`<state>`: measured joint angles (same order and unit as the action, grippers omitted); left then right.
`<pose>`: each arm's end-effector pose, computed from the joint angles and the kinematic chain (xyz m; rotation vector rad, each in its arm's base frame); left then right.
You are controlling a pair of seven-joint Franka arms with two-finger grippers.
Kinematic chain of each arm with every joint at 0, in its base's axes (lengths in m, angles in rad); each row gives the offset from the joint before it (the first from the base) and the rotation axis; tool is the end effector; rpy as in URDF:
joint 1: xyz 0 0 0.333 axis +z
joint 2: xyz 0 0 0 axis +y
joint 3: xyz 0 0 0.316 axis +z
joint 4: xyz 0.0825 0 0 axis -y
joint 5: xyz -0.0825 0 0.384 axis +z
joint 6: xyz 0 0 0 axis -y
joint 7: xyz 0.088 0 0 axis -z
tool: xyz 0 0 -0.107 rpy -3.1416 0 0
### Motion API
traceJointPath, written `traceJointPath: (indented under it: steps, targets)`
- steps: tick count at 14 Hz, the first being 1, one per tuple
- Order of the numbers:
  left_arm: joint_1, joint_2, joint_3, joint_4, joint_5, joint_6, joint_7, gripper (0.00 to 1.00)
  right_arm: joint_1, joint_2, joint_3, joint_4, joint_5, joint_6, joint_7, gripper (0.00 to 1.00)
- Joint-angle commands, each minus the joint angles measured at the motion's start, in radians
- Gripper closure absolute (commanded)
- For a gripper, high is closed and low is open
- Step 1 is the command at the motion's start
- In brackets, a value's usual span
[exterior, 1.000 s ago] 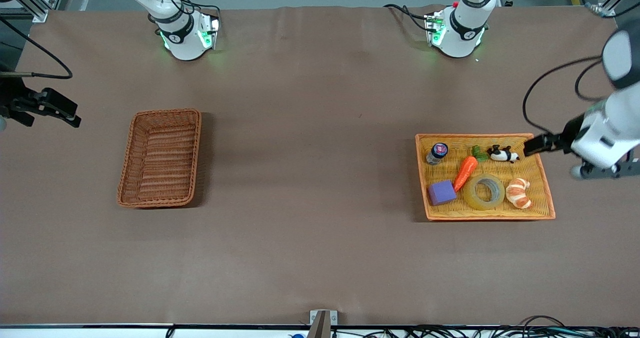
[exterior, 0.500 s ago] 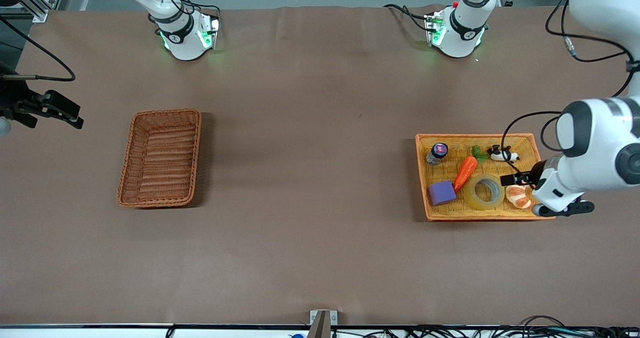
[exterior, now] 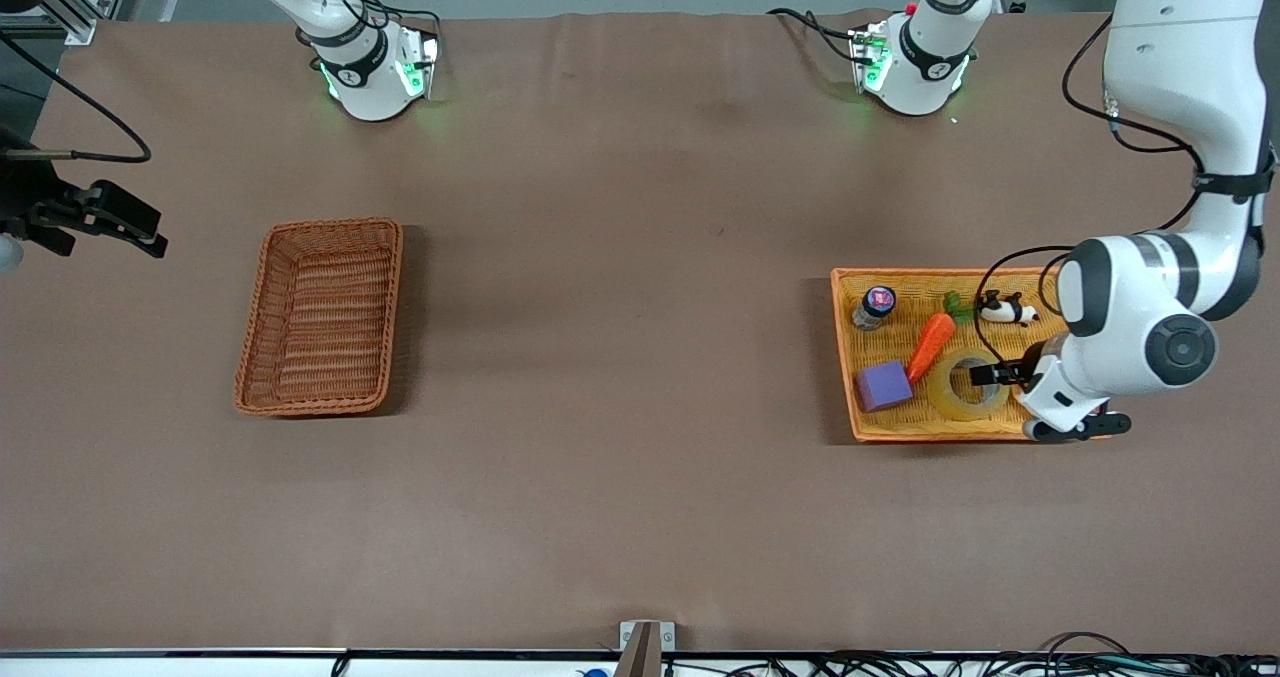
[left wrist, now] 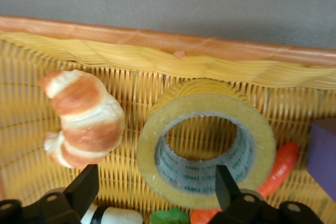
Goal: Move tape to another basket
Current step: 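Close the left gripper on the rim of the yellow tape roll, then lift the tape roll with the left gripper and carry it toward the basket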
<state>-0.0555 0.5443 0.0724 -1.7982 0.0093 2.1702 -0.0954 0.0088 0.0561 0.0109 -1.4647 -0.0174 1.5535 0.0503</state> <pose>0.6354 0.0082 0.2323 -3.0747 -0.1526 0.2609 0.5709 0.0092 0.6414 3.1251 -0.0488 0.0520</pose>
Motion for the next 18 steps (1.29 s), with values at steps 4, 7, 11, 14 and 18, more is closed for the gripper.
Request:
traceJointPath:
  steps: [4, 7, 11, 14, 18]
  targets:
    - [-0.007, 0.019, 0.007, -0.044, 0.011, 0.033, -0.032, 0.40, -0.013, -0.022, 0.011, -0.026, 0.007, 0.004, -0.009, 0.00]
    - [-0.006, 0.023, 0.007, -0.050, 0.011, 0.033, -0.035, 0.64, -0.013, -0.022, 0.011, -0.026, 0.007, 0.002, -0.009, 0.00]
    - [-0.006, -0.010, 0.009, -0.032, 0.011, 0.017, -0.020, 1.00, -0.013, -0.022, 0.011, -0.025, 0.007, 0.000, -0.009, 0.00]
    - [-0.004, -0.104, 0.000, -0.013, 0.015, -0.044, -0.035, 1.00, -0.013, -0.022, 0.011, -0.025, 0.007, 0.000, -0.009, 0.00]
    - [-0.006, -0.240, -0.133, -0.015, 0.018, -0.168, -0.078, 1.00, -0.013, -0.022, 0.011, -0.025, 0.007, 0.000, -0.009, 0.00]
